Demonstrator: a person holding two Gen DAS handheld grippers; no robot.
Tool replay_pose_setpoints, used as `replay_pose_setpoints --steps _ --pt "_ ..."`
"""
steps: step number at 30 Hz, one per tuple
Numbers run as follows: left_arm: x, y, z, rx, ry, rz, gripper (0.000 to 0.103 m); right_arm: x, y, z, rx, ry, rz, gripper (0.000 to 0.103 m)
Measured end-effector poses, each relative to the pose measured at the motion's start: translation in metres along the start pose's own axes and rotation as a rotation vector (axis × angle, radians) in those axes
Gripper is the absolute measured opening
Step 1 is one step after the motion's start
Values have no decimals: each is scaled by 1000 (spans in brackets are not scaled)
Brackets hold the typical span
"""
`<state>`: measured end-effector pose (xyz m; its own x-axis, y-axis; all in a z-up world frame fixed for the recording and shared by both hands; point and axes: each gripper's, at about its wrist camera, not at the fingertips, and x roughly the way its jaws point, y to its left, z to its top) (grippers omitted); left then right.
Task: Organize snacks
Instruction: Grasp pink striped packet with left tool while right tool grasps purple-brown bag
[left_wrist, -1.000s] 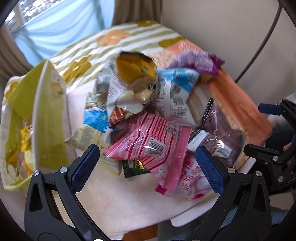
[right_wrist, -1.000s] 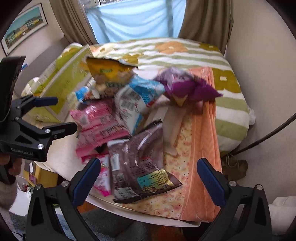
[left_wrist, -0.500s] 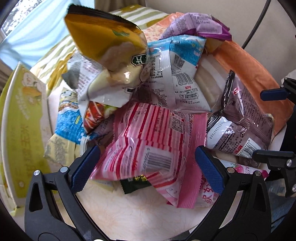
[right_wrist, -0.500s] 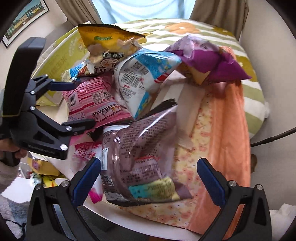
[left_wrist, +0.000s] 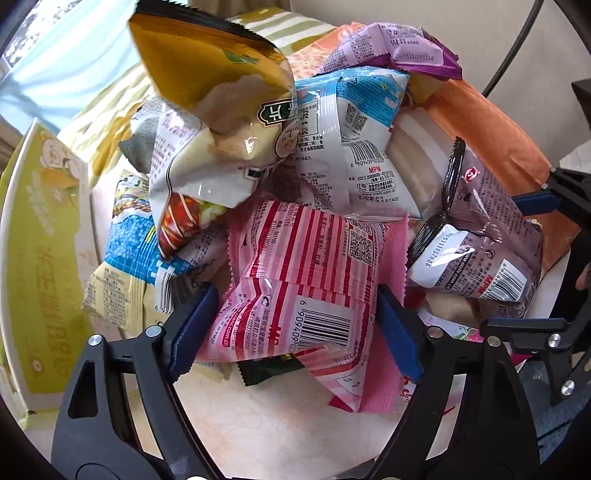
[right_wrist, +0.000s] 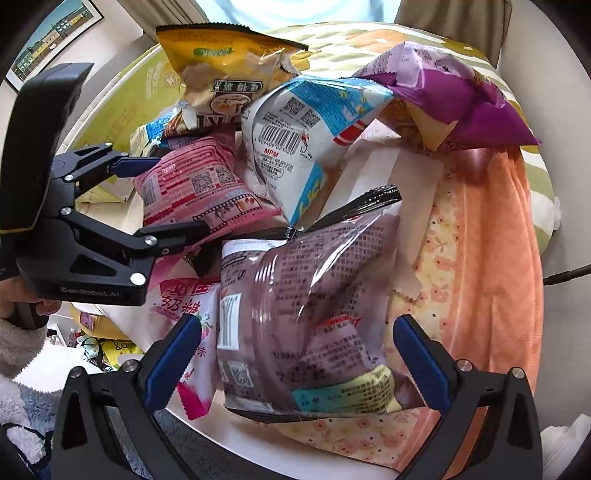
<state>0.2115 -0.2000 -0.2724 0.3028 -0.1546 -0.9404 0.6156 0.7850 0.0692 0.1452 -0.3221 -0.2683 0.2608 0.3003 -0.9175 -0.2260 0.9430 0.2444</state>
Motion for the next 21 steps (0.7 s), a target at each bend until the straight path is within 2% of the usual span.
replay_pose_setpoints --steps 5,9,16,21 --pt "-5 2 -4 -7 12 8 80 10 -4 -3 15 2 11 102" --pt "-12 0 -8 -2 9 25 80 19 -9 -4 16 11 18 82" --pt "-34 -9 -18 -11 -12 42 80 5 -6 -15 -13 -32 -12 67" --pt "-59 -16 -24 -32 -54 55 80 -16 -7 -20 8 -89 -40 64"
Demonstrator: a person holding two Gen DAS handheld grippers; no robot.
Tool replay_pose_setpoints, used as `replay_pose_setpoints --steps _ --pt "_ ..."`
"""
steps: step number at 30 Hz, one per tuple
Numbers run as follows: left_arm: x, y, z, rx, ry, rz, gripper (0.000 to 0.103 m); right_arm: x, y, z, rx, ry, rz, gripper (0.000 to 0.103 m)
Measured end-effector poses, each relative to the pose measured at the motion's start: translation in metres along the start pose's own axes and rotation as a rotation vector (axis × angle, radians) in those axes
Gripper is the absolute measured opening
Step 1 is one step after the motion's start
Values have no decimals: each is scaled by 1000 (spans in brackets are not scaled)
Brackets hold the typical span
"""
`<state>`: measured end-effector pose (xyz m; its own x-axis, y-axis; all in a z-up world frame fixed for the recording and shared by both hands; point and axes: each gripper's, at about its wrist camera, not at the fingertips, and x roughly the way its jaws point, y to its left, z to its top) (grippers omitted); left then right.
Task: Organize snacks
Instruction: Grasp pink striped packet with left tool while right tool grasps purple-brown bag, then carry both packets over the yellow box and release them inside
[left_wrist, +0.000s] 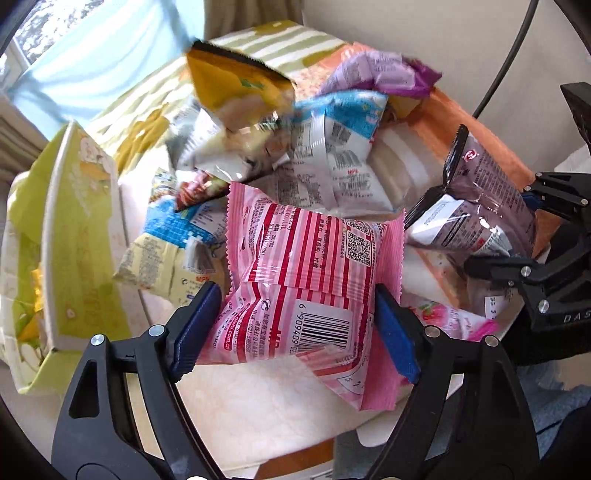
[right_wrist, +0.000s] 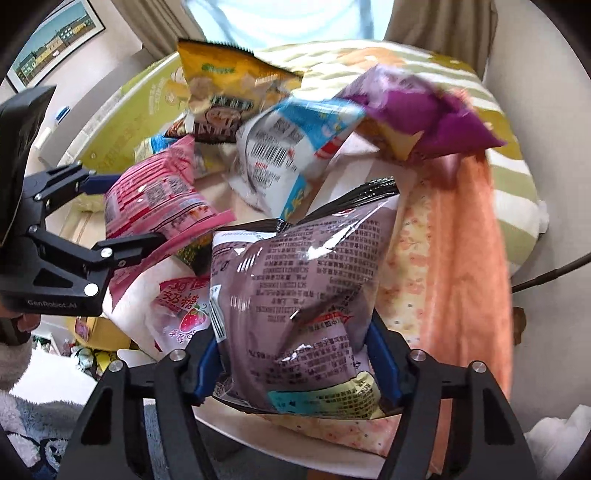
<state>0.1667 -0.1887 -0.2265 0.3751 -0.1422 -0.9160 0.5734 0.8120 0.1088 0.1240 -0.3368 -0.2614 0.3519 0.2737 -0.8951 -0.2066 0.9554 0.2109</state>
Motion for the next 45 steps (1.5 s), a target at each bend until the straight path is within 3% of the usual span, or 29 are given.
replay_pose_setpoints --steps 10,19,24,31,35,41,45 --pt "-70 7 -7 -95 -132 31 80 -54 15 -2 -22 -101 -43 64" --pt "-136 43 -13 -215 -264 107 80 -93 41 40 -103 -206 -46 64" --pt "-156 91 -19 -283 -308 123 80 -98 69 75 -125 -237 -35 64" --pt "-163 183 -28 -365 -309 178 80 -79 133 140 -167 -270 5 64" --pt "-153 239 -28 -387 -281 201 80 -61 173 176 -187 -270 27 64" --pt "-126 311 -23 -400 -237 165 80 -26 219 221 -186 -252 45 64" --pt "-97 350 -18 -386 -184 135 80 -2 240 242 -153 -227 10 64"
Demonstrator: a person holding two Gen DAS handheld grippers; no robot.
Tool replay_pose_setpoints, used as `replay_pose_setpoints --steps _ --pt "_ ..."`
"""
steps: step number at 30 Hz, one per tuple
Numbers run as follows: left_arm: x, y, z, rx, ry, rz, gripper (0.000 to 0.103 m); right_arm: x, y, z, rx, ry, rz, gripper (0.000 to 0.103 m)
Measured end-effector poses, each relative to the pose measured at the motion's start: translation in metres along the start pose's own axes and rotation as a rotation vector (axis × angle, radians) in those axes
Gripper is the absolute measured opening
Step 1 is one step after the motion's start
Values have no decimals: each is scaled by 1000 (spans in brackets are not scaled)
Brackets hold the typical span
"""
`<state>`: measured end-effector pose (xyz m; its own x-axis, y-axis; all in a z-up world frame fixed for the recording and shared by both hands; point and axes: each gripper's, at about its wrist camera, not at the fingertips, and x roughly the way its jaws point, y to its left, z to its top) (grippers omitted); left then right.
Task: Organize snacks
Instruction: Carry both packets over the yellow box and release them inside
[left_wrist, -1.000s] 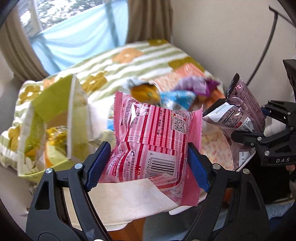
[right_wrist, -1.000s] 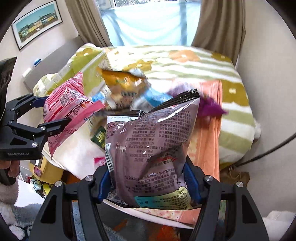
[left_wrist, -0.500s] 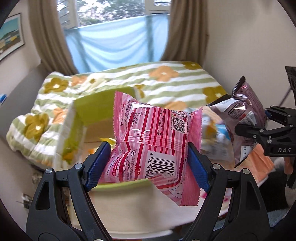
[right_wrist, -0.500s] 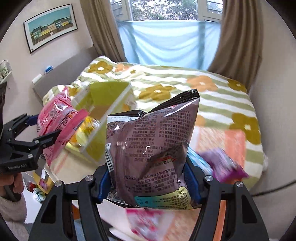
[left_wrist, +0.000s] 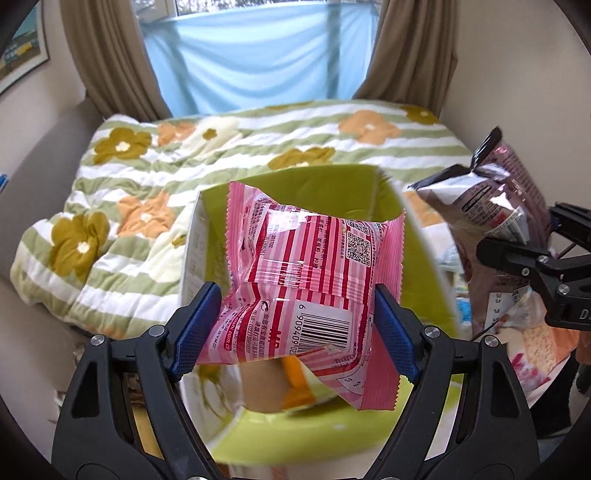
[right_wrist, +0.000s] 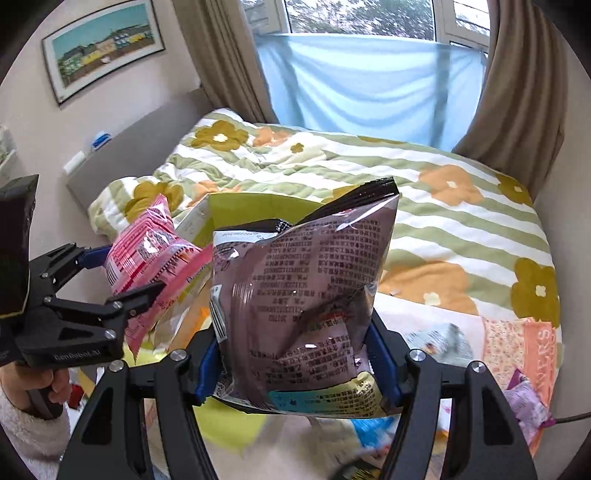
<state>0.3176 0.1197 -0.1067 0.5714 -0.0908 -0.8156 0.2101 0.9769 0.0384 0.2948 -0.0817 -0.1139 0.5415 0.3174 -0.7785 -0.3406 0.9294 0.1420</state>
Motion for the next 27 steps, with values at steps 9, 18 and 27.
replay_pose_setpoints --steps 9,18,27 --pt "79 34 16 31 117 -44 80 50 23 24 47 58 -109 64" --pt "105 40 24 22 117 -72 101 81 27 42 42 88 -143 64" --pt "88 43 8 -32 112 -41 101 94 23 45 33 103 -107 64"
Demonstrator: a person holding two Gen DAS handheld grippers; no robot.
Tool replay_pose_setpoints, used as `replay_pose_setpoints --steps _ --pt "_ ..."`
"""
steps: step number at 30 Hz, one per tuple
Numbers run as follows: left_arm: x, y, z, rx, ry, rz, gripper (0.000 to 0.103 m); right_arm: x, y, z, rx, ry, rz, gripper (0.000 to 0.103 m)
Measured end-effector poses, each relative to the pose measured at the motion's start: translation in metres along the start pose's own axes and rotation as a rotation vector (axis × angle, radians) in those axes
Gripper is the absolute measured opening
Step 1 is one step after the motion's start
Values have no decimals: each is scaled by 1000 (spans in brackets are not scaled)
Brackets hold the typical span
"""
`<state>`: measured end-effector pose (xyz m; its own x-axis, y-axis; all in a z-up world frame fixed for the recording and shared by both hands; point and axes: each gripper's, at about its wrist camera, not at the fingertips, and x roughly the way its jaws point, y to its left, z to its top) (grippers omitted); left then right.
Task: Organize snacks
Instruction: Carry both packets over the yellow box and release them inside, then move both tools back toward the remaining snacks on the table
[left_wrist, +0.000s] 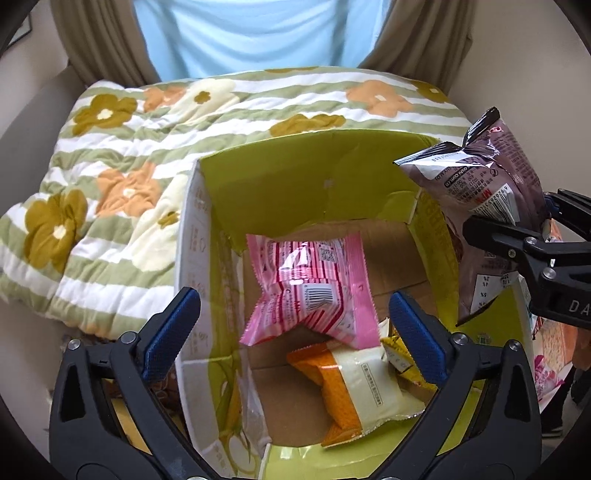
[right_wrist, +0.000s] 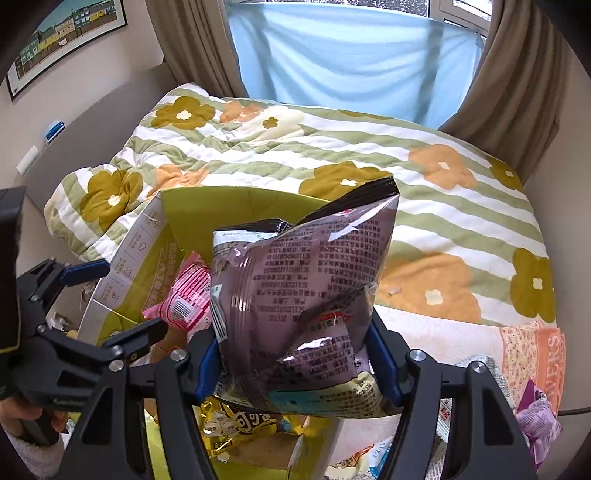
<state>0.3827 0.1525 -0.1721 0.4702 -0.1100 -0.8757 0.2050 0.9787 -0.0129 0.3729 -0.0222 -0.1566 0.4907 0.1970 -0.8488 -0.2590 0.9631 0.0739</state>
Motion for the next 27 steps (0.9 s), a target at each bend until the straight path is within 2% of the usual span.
replay_pose_setpoints --steps 11,16,27 --pt "-9 4 -9 -27 11 6 101 11 10 7 -11 -3 38 69" --pt "-15 6 -16 -39 12 16 101 8 12 8 1 -29 55 92" --pt "-39 8 -41 -72 -4 18 101 -10 22 -13 1 -38 70 94"
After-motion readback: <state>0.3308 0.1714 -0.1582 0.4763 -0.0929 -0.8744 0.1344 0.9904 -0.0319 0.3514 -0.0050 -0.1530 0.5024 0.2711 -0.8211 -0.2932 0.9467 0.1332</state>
